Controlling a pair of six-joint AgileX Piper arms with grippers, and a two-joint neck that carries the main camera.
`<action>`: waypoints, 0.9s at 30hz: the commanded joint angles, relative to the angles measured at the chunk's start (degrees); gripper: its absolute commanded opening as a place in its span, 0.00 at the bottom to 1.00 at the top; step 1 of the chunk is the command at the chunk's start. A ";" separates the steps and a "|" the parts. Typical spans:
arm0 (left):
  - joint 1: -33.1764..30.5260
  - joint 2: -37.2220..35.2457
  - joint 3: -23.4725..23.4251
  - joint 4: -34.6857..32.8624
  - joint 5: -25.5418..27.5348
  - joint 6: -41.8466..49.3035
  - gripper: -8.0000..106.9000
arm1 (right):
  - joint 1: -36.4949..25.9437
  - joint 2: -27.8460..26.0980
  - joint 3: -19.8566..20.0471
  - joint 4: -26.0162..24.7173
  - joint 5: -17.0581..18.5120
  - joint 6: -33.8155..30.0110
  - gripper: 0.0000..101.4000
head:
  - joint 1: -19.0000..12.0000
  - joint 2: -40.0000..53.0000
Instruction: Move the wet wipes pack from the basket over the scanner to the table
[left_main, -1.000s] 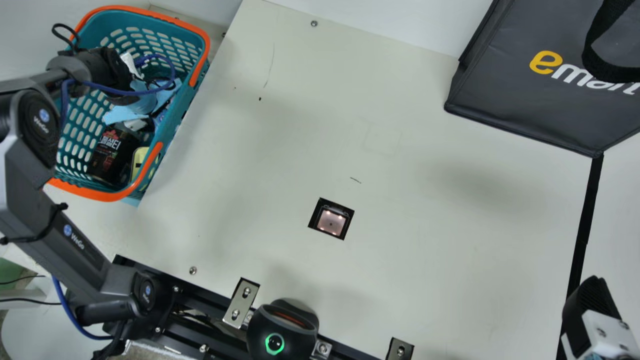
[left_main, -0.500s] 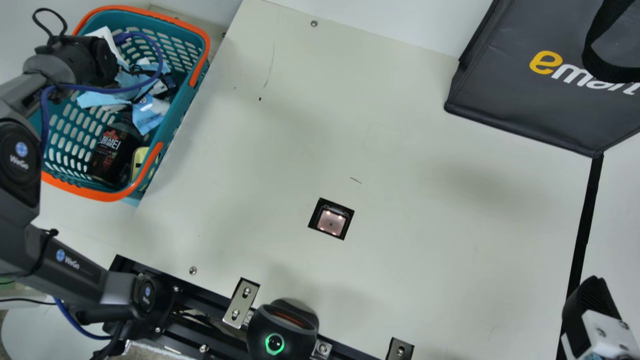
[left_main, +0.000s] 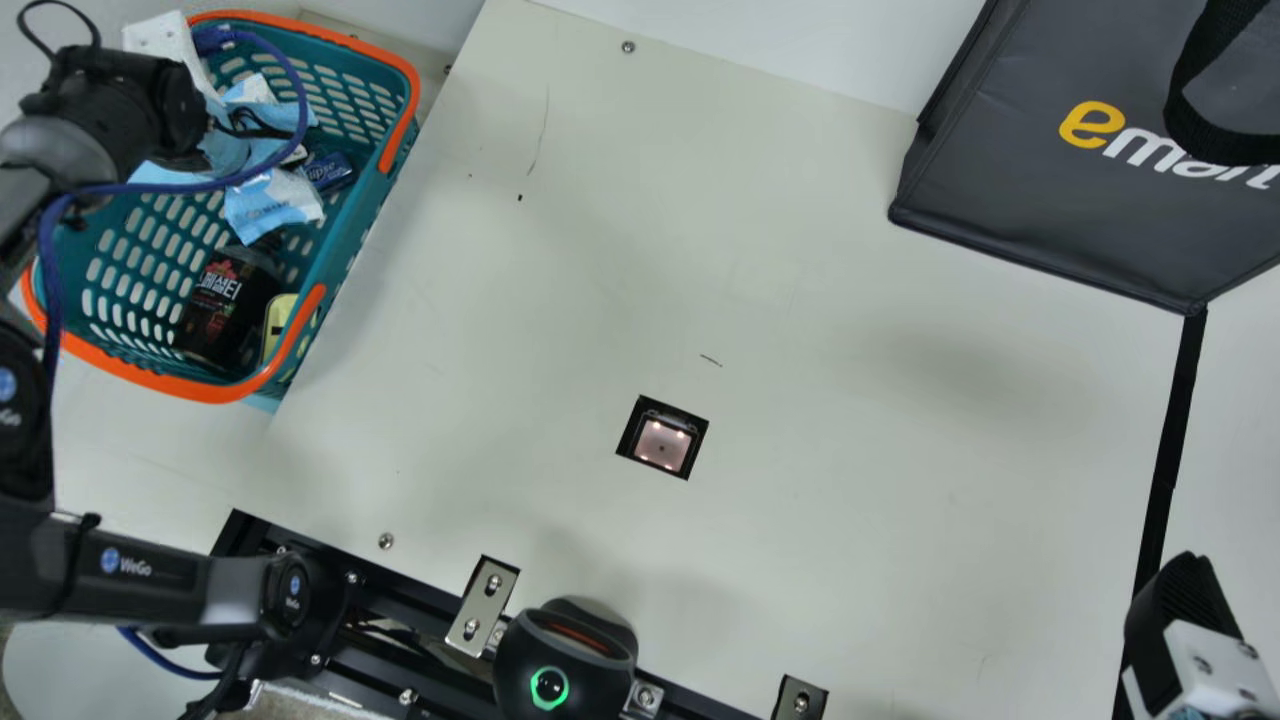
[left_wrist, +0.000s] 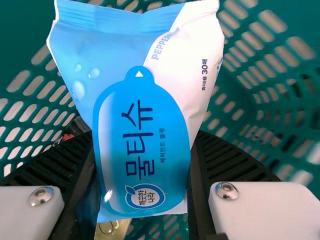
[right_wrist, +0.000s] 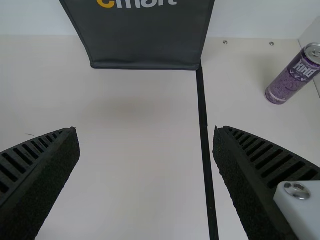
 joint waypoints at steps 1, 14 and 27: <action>-0.36 -3.48 -0.17 -1.68 1.00 2.30 0.00 | 0.00 0.00 0.00 0.00 0.00 0.00 0.94 | -1.75 0.14; -6.05 -14.81 -4.46 -14.73 13.44 14.36 0.00 | 0.00 0.00 0.00 0.00 0.00 0.00 0.94 | -1.75 0.14; -21.91 -20.45 -5.96 -19.74 23.36 12.37 0.00 | 0.00 0.00 0.00 0.00 -0.01 0.00 0.94 | -1.75 0.14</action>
